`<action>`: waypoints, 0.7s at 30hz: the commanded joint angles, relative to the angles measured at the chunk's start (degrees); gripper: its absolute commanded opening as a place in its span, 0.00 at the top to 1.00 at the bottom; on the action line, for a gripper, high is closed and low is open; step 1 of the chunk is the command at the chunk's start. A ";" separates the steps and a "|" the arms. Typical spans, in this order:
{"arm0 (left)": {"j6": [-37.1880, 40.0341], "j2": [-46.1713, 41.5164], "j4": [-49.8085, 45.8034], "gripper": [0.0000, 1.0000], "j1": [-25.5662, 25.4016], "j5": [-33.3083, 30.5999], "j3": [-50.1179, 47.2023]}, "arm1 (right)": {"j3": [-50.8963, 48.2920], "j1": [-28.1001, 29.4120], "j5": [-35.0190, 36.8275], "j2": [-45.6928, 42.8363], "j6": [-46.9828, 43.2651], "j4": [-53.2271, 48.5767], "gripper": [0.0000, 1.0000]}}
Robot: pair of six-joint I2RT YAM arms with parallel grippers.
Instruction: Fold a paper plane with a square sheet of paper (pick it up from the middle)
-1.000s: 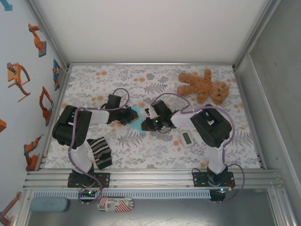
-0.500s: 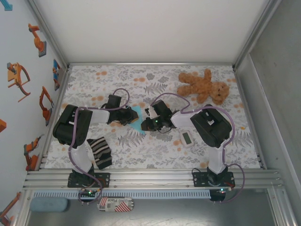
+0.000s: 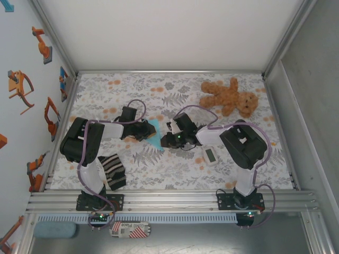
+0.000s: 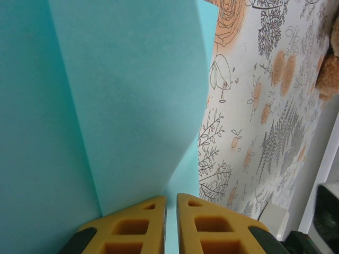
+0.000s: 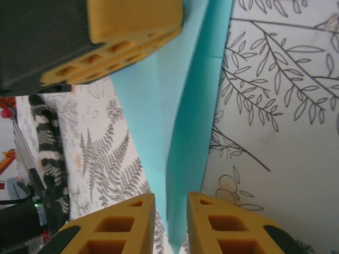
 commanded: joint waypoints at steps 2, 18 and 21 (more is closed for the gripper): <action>1.10 0.79 -1.51 0.87 0.34 0.68 0.99 | -1.02 -0.30 0.58 -3.42 2.34 0.20 0.78; 1.01 1.14 -1.44 0.87 0.34 0.90 1.01 | 0.82 0.18 -1.94 0.86 2.37 -0.86 0.81; 1.01 0.84 -1.44 0.87 0.35 0.82 0.91 | 0.78 0.32 -2.10 1.28 2.29 -0.88 0.82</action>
